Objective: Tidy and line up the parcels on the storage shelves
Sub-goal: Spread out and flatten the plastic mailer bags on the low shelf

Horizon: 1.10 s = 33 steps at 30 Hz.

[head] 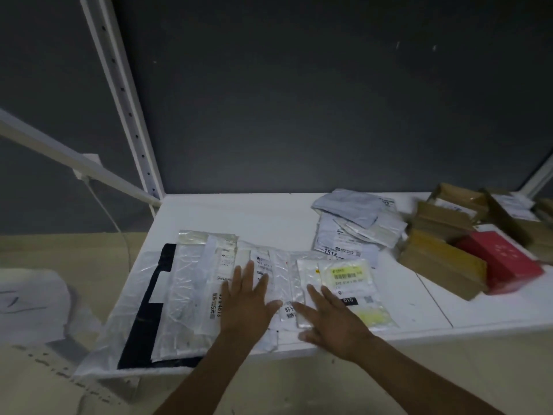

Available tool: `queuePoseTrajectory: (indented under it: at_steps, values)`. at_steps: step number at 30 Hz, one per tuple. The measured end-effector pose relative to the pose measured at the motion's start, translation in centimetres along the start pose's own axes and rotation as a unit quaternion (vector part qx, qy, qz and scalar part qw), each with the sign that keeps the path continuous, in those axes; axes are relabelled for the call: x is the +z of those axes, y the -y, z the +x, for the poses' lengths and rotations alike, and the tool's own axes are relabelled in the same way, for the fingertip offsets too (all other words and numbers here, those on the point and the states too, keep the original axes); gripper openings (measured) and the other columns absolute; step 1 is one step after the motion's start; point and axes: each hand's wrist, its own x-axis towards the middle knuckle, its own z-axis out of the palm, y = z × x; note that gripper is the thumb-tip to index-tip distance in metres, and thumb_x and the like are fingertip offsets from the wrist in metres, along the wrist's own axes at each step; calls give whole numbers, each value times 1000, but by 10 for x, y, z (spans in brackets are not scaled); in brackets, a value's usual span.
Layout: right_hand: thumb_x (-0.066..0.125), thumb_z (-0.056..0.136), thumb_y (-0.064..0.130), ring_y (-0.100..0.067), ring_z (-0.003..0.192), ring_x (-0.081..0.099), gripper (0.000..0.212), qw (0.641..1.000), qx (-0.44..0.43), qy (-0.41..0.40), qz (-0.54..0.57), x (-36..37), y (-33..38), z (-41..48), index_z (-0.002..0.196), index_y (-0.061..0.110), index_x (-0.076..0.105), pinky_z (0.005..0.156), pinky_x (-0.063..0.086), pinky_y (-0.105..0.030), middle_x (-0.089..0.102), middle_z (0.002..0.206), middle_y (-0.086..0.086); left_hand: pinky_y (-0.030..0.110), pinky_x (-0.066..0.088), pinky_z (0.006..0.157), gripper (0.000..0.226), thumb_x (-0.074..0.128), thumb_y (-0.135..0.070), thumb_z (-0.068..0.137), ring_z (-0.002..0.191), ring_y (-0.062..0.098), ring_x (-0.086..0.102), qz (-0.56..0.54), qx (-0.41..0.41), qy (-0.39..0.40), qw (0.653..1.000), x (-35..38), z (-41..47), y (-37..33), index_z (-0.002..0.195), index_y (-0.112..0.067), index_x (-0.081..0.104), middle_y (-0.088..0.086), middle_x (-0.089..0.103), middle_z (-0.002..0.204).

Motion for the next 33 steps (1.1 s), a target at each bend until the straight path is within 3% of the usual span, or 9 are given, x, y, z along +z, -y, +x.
queuePoseTrajectory:
  at_steps: [2, 4, 8, 12, 19, 22, 26, 30, 33]
  values:
    - [3, 65, 85, -31, 149, -6, 100, 998, -13, 22, 49, -6, 1, -5, 153, 39, 5, 119, 1, -41, -7, 162, -5, 63, 26, 108, 73, 42, -70, 83, 141, 44, 25, 22, -13, -7, 1000, -8, -2, -3, 136, -22, 55, 15, 27, 156]
    - [2, 63, 87, -23, 149, -6, 104, 997, -14, -1, 73, -17, -3, -11, 154, 35, 1, 119, -2, -36, -5, 163, -1, 58, 3, 115, 65, 44, -58, 93, 147, 39, 3, 31, -2, -4, 1000, -11, 2, -12, 146, -21, 40, 11, 9, 161]
    - [-5, 65, 84, -18, 148, 16, 109, 994, -16, -71, 86, -45, -33, -22, 152, 26, 25, 118, 7, -32, 21, 160, -1, 47, 5, 119, 51, 35, -45, 100, 148, 30, 6, -3, 23, -78, 997, -25, 33, -51, 146, -22, 39, 8, 17, 160]
    - [-3, 76, 84, -22, 137, 42, 102, 983, 3, -162, 91, -55, -92, -24, 134, 25, 56, 113, 27, -35, 49, 145, -4, 31, 17, 117, 51, 34, -47, 100, 145, 21, 19, -34, 39, -61, 997, -26, 69, -105, 146, -24, 37, 2, 27, 157]
    - [39, 98, 40, -24, 147, 15, 51, 986, 71, -152, 16, -62, -234, -15, 146, 23, 37, 117, 14, -37, 22, 159, -7, 30, 30, 109, 55, 40, -50, 98, 138, 19, 32, -46, 14, -45, 998, -25, 142, -193, 147, -24, 35, 0, 34, 152]
    - [41, 90, 38, -29, 139, 34, 47, 982, 81, -169, 26, -53, -274, -4, 134, 22, 51, 111, 28, -39, 41, 147, -9, 29, 29, 109, 59, 44, -51, 97, 137, 20, 33, -70, -7, -59, 996, -11, 177, -228, 147, -22, 34, 1, 35, 152]
    - [36, 75, 36, -30, 93, 67, 44, 974, 73, -203, 67, -33, -307, 6, 92, 20, 73, 76, 54, -41, 68, 101, -10, 29, 25, 111, 64, 47, -50, 95, 142, 22, 26, -77, -31, -51, 995, 16, 221, -261, 150, -22, 29, 6, 28, 156]
    - [39, 80, 37, -30, 101, 65, 42, 968, 38, -238, 68, -25, -317, 7, 99, 23, 73, 81, 54, -42, 68, 112, -10, 33, 24, 114, 73, 51, -54, 92, 142, 25, 27, -81, -43, -78, 993, 31, 251, -264, 151, -17, 27, 9, 28, 156]
    - [42, 80, 40, -29, 106, 64, 43, 969, 39, -235, 61, -19, -330, 10, 105, 23, 72, 84, 52, -42, 67, 118, -10, 36, 34, 109, 65, 53, -53, 91, 131, 28, 45, -112, -27, -81, 990, 45, 263, -261, 141, -14, 46, 9, 49, 143]
